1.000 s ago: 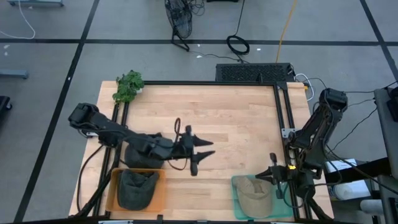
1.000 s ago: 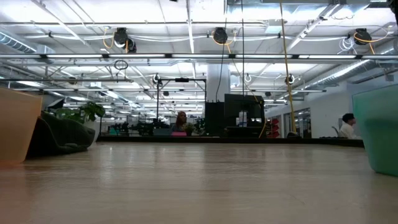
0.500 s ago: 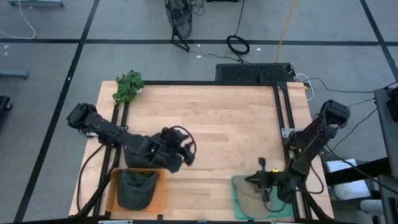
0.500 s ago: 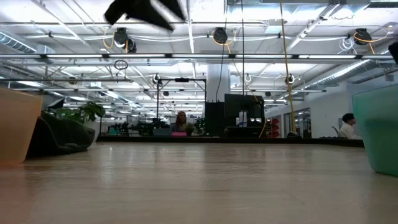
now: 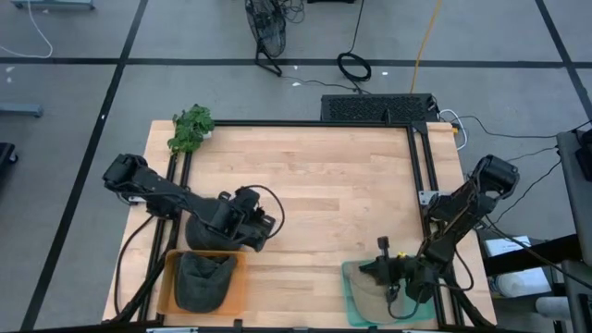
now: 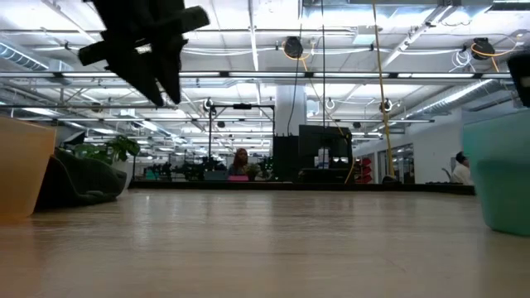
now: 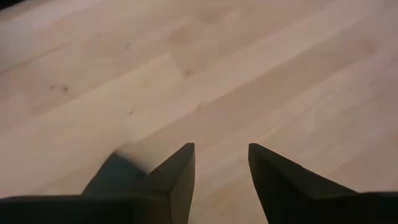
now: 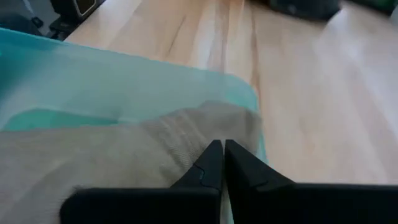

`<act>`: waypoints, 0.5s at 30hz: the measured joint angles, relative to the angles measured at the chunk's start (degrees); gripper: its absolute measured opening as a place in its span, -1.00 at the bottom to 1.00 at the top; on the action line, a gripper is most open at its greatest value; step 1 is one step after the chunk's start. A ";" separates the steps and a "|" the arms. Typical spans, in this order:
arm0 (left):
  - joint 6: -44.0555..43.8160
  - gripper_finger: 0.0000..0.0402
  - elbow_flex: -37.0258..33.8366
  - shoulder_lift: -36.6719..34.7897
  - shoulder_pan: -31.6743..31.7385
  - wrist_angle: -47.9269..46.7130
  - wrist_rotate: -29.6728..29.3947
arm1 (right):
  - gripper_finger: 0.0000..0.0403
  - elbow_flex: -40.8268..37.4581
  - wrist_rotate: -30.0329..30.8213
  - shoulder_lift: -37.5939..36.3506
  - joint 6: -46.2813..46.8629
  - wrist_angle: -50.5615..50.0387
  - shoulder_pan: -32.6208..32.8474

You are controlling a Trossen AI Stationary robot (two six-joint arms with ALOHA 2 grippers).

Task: Pick & Place hat
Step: Put the brown cap into the blue bin, then adjust the blue bin on the table

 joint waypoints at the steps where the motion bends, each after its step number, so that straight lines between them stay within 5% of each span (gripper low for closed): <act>1: -0.53 -0.19 -0.52 -0.03 -0.32 -0.89 0.79 | -1.00 -0.02 0.02 0.00 -2.54 1.35 -0.71; 9: -7.94 -0.19 -4.05 0.02 -3.05 -9.99 5.83 | -1.00 -0.02 -0.59 0.00 -21.88 16.56 -9.82; 15: -8.51 -0.19 -3.91 -0.66 -3.08 -10.26 4.48 | -1.00 -0.02 -9.44 -2.40 -29.60 18.78 -16.21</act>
